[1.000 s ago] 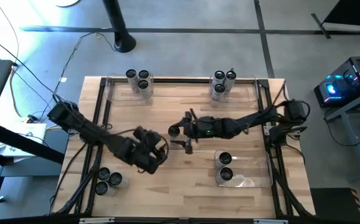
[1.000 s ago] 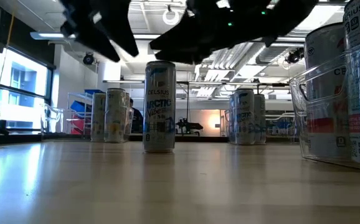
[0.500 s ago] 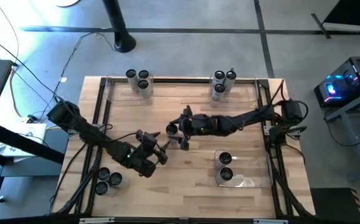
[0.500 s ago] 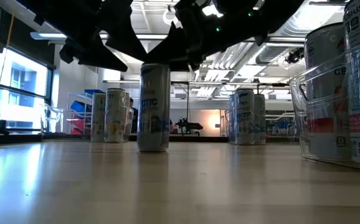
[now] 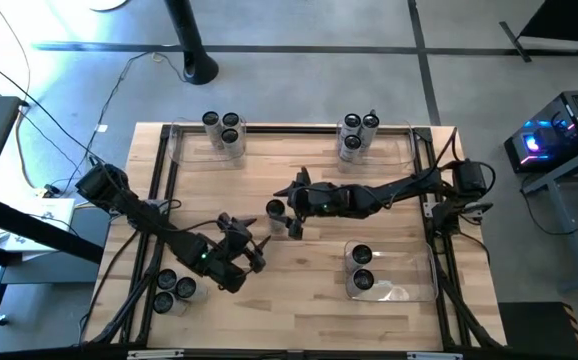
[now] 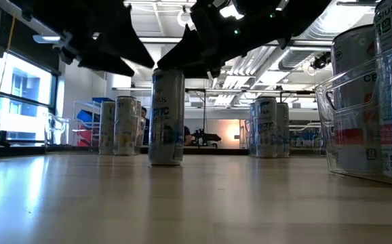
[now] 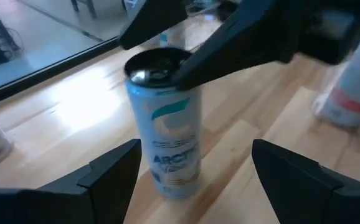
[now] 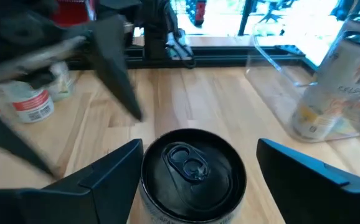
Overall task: Sort soda cans
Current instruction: Put the white-blue soda can into the top right transparent bin
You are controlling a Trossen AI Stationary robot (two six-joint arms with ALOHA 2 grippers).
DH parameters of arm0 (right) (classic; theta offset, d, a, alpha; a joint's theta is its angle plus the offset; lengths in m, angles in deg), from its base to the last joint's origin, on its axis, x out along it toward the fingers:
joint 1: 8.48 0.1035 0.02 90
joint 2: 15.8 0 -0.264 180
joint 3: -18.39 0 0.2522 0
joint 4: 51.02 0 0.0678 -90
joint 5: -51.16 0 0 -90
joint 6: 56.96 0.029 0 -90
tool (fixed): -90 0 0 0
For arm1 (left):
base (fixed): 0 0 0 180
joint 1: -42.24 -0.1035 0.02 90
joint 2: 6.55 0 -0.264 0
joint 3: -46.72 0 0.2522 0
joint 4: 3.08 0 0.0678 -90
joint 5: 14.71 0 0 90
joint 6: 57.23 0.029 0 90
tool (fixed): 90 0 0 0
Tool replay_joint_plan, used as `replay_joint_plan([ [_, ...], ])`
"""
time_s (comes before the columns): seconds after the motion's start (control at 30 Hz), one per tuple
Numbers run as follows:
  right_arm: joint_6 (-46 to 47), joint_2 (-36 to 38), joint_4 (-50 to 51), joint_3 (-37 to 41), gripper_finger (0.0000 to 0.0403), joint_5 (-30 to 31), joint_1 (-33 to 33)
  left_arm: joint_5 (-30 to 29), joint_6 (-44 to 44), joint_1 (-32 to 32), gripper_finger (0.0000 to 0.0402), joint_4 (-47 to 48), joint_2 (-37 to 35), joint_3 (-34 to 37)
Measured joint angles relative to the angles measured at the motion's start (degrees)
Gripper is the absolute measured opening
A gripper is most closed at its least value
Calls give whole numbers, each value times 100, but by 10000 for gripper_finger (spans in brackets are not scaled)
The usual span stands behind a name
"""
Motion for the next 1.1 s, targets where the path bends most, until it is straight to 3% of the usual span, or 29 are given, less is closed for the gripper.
replay_joint_plan([
  [0.3, 159, -131, 211, 7, 309, -244, 0, 101, 44, -586, 300, -76, 604, 4],
  [0.67, 161, -159, 238, 4, 308, -254, -2, 357, 1730, -481, 300, -2045, 851, -2],
  [0.93, 247, -36, 763, 0, 249, -242, 0, 314, 1745, -323, 300, -2075, 847, 0],
  [1.1, -37, 570, 1520, 6, 242, 439, 78, 296, 1727, -269, 300, -2061, 847, 0],
])
